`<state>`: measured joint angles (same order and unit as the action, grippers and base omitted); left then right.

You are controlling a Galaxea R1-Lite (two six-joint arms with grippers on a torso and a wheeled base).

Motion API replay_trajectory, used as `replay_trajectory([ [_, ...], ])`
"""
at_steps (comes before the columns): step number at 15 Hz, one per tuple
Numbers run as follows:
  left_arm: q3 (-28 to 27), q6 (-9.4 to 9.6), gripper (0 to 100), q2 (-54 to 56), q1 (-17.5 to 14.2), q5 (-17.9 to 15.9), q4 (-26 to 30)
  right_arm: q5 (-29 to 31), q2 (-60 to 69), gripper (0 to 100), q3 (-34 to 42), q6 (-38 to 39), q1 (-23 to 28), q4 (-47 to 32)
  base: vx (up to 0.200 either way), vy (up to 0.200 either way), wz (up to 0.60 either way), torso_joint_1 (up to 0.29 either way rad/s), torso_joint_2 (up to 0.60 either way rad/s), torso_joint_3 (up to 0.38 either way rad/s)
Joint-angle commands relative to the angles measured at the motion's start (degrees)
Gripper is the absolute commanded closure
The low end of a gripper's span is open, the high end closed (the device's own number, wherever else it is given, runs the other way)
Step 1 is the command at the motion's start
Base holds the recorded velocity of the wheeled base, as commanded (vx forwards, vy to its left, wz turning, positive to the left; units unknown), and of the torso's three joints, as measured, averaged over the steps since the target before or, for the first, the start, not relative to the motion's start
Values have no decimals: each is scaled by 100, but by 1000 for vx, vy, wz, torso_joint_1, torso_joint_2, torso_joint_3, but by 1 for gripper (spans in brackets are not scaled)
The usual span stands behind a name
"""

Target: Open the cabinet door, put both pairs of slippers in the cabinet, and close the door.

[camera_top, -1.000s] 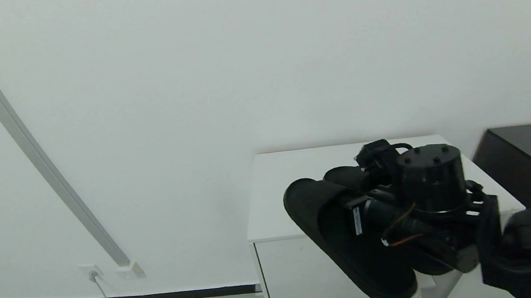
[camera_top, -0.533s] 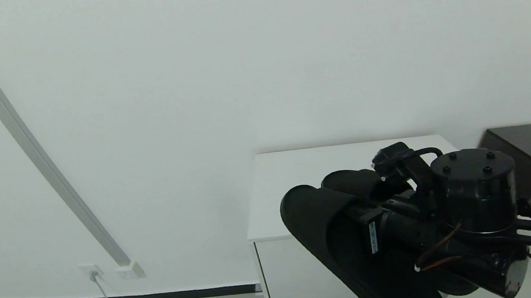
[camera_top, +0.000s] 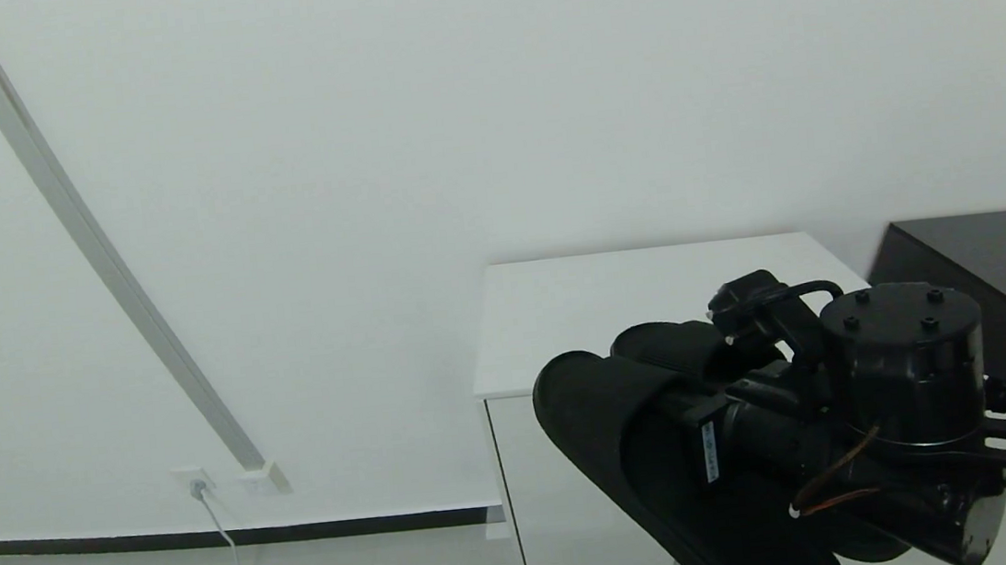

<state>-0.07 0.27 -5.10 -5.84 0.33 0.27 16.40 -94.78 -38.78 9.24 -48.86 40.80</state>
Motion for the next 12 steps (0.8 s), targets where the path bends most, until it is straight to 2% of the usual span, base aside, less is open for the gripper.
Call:
replay_trajectory([
  [1, -1, 0, 100, -9, -5, 2, 0, 13, -14, 100, 2, -1, -10, -2, 0, 0, 0, 0, 0, 0],
  [12, -1, 0, 100, -9, -5, 2, 0, 21, -23, 100, 46, -1, -10, -2, 0, 0, 0, 0, 0, 0],
])
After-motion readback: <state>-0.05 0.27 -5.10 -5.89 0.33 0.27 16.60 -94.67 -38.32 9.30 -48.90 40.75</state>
